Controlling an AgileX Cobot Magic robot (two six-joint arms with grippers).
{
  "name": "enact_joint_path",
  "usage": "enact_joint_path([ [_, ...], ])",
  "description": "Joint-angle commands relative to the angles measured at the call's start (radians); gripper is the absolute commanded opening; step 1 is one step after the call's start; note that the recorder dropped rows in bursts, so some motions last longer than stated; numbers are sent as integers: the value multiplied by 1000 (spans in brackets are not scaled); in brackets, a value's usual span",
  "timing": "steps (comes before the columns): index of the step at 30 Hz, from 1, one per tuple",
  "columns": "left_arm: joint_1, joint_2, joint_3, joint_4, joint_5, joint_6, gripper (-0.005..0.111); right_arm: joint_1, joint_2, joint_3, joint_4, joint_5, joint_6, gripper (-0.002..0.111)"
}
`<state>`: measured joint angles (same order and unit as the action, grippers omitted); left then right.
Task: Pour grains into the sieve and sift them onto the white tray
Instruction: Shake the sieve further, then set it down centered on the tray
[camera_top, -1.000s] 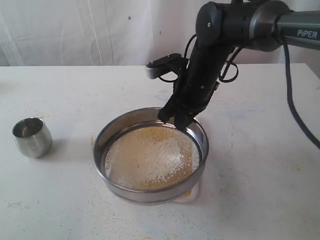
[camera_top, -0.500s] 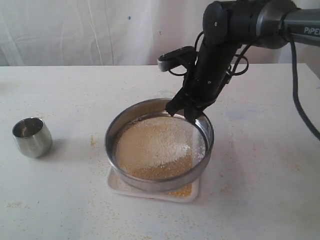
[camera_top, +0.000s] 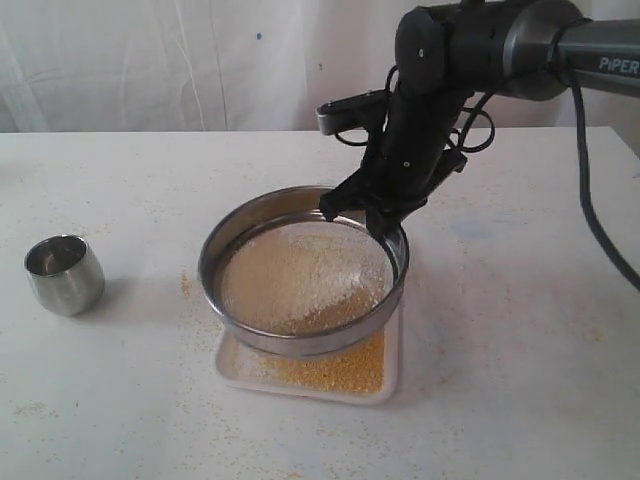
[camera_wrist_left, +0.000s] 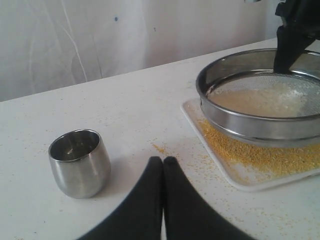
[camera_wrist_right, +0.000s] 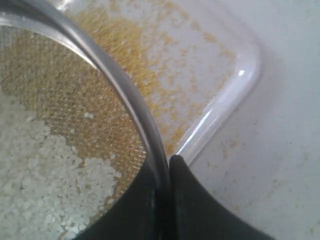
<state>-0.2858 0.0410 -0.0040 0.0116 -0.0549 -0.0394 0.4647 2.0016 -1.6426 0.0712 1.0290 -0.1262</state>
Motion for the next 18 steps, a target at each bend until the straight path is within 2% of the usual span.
enact_joint_path([
  [1,-6,-6,4,-4,-4,4,0,-6,-18,-7,187,110,-377,0],
  [2,-6,-6,4,-4,-4,4,0,-6,-18,-7,150,85,-316,0],
  [5,-6,-6,4,-4,-4,4,0,-17,-21,-7,-23,11,47,0],
  [6,-6,-6,4,-4,-4,4,0,-17,-23,-7,-6,23,34,0],
  [9,-6,-6,4,-4,-4,4,0,-17,-23,-7,194,158,-392,0],
  [10,-6,-6,4,-4,-4,4,0,-17,-23,-7,200,174,-440,0],
  [11,-6,-6,4,-4,-4,4,0,-17,-23,-7,170,144,-392,0],
  [13,-6,-6,4,-4,-4,4,0,-21,-25,-7,11,28,-116,0],
  [15,-6,-6,4,-4,-4,4,0,-23,-27,-7,-57,5,77,0],
  [16,-6,-6,4,-4,-4,4,0,-23,-27,-7,-8,26,10,0],
  [18,-6,-6,4,-4,-4,4,0,-18,-27,-7,201,122,-336,0],
])
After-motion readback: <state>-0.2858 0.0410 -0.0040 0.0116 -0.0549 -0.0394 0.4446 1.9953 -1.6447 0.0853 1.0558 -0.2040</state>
